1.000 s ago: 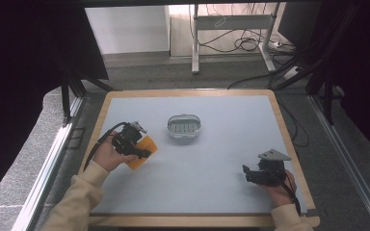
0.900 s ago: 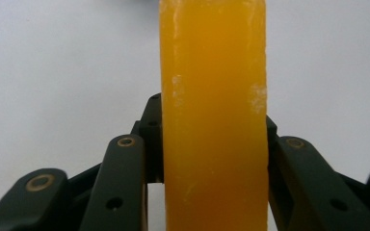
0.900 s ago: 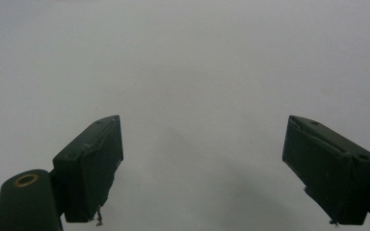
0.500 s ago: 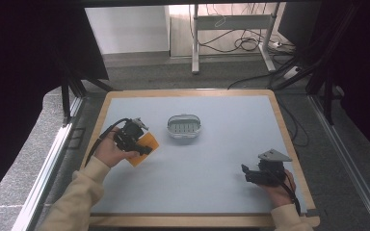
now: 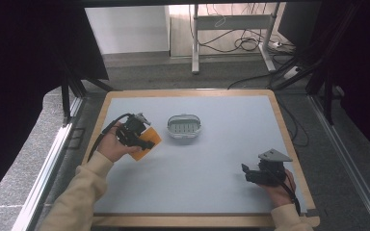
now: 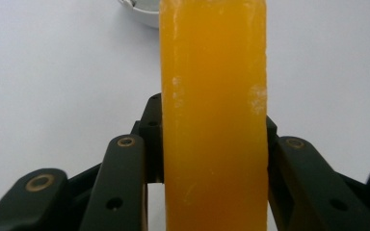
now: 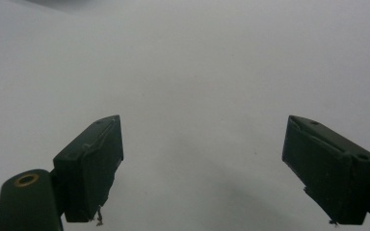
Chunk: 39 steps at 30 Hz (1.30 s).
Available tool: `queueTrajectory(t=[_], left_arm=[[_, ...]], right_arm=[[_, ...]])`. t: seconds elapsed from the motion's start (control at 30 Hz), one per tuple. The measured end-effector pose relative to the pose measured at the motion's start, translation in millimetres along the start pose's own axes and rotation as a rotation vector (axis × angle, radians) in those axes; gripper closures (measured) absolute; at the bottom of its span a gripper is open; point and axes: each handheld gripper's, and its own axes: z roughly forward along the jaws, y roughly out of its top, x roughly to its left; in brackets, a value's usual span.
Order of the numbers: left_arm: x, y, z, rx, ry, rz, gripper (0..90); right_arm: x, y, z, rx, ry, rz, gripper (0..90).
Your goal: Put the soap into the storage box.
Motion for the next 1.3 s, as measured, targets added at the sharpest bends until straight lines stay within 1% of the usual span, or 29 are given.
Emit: queueTrajectory(t=[0.13, 0.17, 0.3, 0.37, 0.43, 0.53, 0.57, 0.67, 0.77, 0.9, 0.97, 1.03, 1.2, 1.3], left_arm=[[1.5, 4.9, 1.8, 0.01, -0.001, 0.009, 61.8], [2.0, 6.4, 2.2, 0.012, 0.001, 0.017, 61.8], [3.5, 11.0, 2.5, 0.012, 0.001, 0.023, 61.8], [4.4, 13.1, 3.3, 0.009, -0.003, 0.026, 61.8], [4.6, 15.4, 4.6, 0.018, -0.01, 0.03, 61.8], [5.0, 18.5, 6.1, 0.023, -0.002, 0.046, 61.8], [4.6, 19.3, 7.0, 0.01, -0.004, 0.036, 61.8], [6.0, 21.8, 8.2, 0.01, -0.005, 0.043, 61.8], [7.1, 24.1, 8.4, 0.02, 0.003, 0.056, 61.8], [7.4, 27.1, 7.2, 0.025, 0.003, 0.066, 61.8], [7.7, 28.4, 7.4, 0.03, -0.007, 0.068, 61.8], [8.5, 29.7, 7.2, 0.041, -0.006, 0.078, 61.8], [10.9, 33.2, 8.4, 0.044, -0.009, 0.079, 61.8], [11.6, 35.7, 9.8, 0.052, -0.014, 0.088, 61.8]], right_arm=[[-0.7, -0.3, 0.3, 0.002, 0.0, 0.002, 14.7], [-0.7, -0.3, 0.3, 0.004, 0.0, 0.001, 14.7], [-0.2, -0.5, 1.3, 0.008, 0.003, 0.0, 14.7], [0.1, -0.4, 1.4, 0.008, 0.003, -0.004, 14.7], [0.3, -0.3, 1.0, 0.007, 0.004, -0.003, 14.7], [0.4, 0.0, 0.3, 0.002, 0.0, -0.003, 14.7], [0.4, 0.0, 0.3, 0.002, 0.0, -0.003, 14.7], [0.4, -0.1, 0.3, 0.004, 0.0, -0.005, 14.7], [0.4, -0.1, 0.2, 0.004, -0.001, -0.006, 14.7], [0.3, -0.2, 0.4, 0.005, -0.001, -0.007, 14.7], [0.6, -0.2, 0.6, 0.007, 0.0, -0.008, 14.7], [0.9, -0.2, 0.8, 0.008, 0.0, -0.009, 14.7], [0.9, -0.2, 0.8, 0.009, 0.0, -0.009, 14.7], [0.7, -0.4, 1.0, 0.009, 0.002, -0.009, 14.7]])
